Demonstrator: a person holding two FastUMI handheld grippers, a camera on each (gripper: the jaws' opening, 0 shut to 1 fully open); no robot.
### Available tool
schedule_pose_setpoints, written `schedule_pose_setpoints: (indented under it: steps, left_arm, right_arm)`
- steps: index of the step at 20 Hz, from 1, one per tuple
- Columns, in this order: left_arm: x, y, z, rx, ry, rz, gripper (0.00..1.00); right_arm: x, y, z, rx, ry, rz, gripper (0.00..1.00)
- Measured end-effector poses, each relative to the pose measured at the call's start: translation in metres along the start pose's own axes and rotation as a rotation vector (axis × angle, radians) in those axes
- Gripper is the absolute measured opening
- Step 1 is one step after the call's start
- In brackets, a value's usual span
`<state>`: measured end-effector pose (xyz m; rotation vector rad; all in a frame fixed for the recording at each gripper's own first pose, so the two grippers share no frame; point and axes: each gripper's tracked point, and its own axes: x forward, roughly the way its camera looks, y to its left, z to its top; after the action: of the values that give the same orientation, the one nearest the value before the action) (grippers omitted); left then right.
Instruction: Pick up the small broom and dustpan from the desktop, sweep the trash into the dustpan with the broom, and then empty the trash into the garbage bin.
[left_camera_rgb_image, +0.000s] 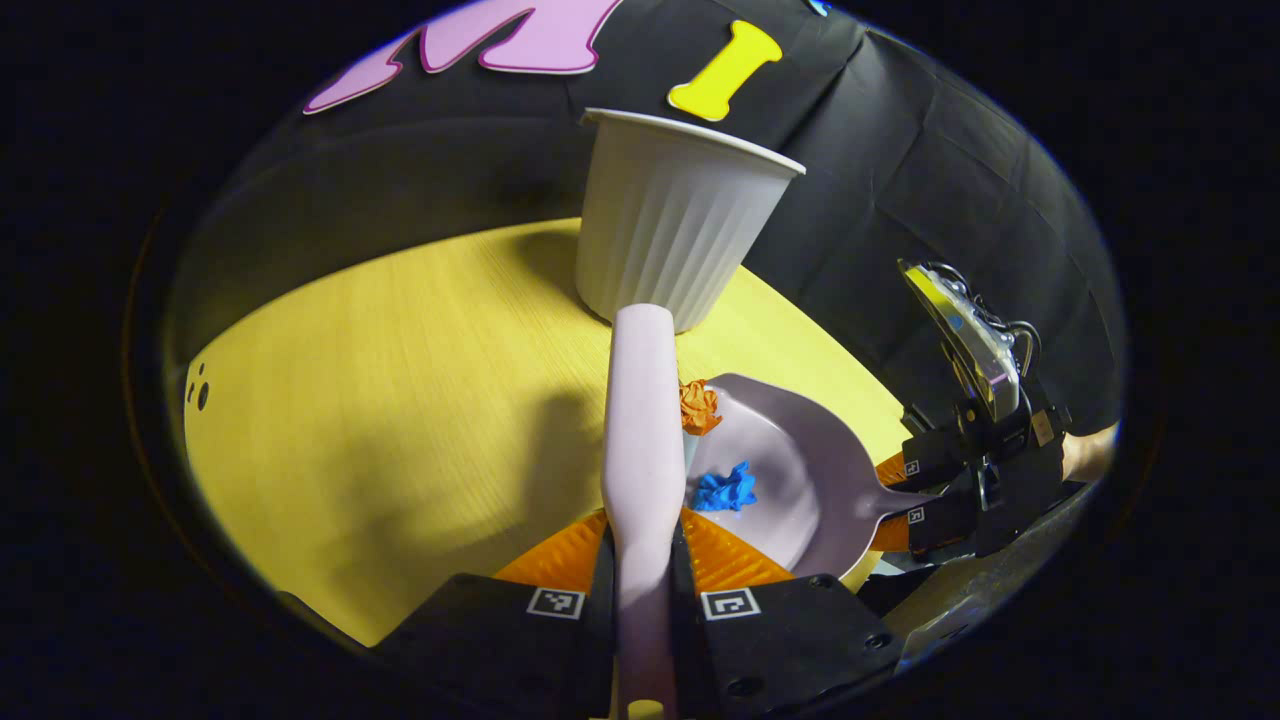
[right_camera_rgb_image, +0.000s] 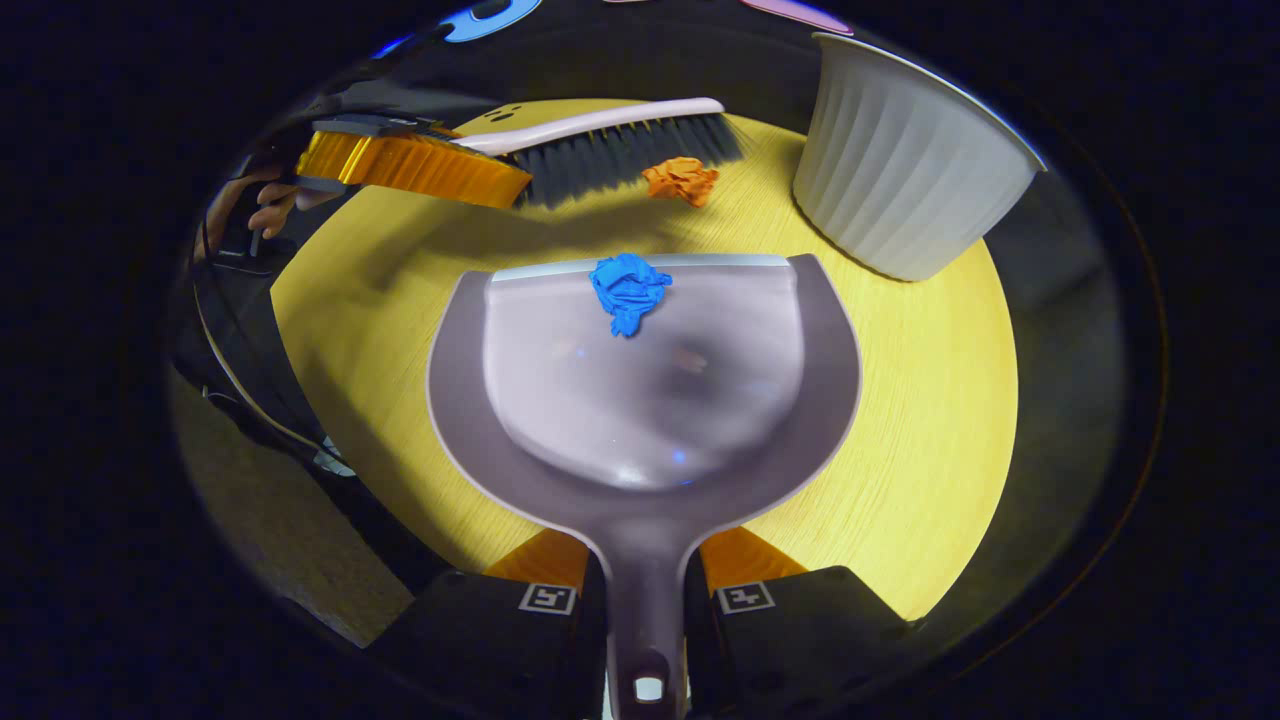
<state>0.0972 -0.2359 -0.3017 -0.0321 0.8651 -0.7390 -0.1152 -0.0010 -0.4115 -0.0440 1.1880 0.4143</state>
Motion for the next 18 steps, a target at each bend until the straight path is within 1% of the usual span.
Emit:
schedule_pose_setpoints:
  steps: [1,3,5,8,9,10,11,12,13,14,15,16,17,18]
  left_arm:
    - [0.003,-0.002,-0.002,-0.008,0.0,-0.011,0.27]
    - [0.001,-0.006,-0.006,0.002,0.033,-0.041,0.28]
    - [0.004,-0.006,-0.007,0.076,0.076,-0.046,0.28]
    - [0.012,-0.004,-0.011,0.167,0.124,-0.036,0.28]
    - [0.016,-0.004,-0.01,0.183,0.133,-0.034,0.28]
    - [0.02,-0.005,-0.008,0.199,0.138,-0.037,0.28]
    - [0.024,-0.005,-0.005,0.211,0.139,-0.035,0.28]
    - [0.029,-0.003,-0.001,0.223,0.134,-0.029,0.28]
    - [0.033,0.0,0.003,0.234,0.133,-0.014,0.28]
    - [0.036,0.004,0.005,0.245,0.13,0.006,0.28]
    - [0.037,0.009,0.007,0.252,0.132,0.028,0.28]
    - [0.038,0.013,0.005,0.255,0.135,0.04,0.28]
    - [0.038,0.013,0.004,0.251,0.144,0.034,0.28]
    - [0.037,0.01,0.002,0.245,0.153,0.018,0.27]
  right_arm:
    - [0.002,0.001,0.0,0.012,-0.006,0.0,0.36]
    - [0.001,0.001,0.0,0.015,-0.007,-0.004,0.36]
    - [0.0,0.001,0.002,0.005,-0.008,-0.011,0.36]
    - [-0.004,0.003,0.003,-0.021,-0.022,-0.012,0.36]
    - [-0.005,0.005,0.002,-0.033,-0.027,-0.008,0.31]
    - [-0.005,0.005,0.003,-0.048,-0.034,-0.003,0.36]
    - [-0.006,0.006,0.002,-0.065,-0.043,0.0,0.36]
    - [-0.006,0.006,0.0,-0.081,-0.038,-0.001,0.31]
    - [-0.007,0.006,0.001,-0.092,-0.034,-0.005,0.41]
    - [-0.009,0.006,0.003,-0.095,-0.032,-0.007,0.31]
    - [-0.009,0.007,0.003,-0.088,-0.038,-0.006,0.36]
    - [-0.01,0.008,0.004,-0.076,-0.047,-0.003,0.31]
    - [-0.009,0.008,0.004,-0.067,-0.056,-0.001,0.36]
    - [-0.009,0.008,0.004,-0.06,-0.06,-0.002,0.36]
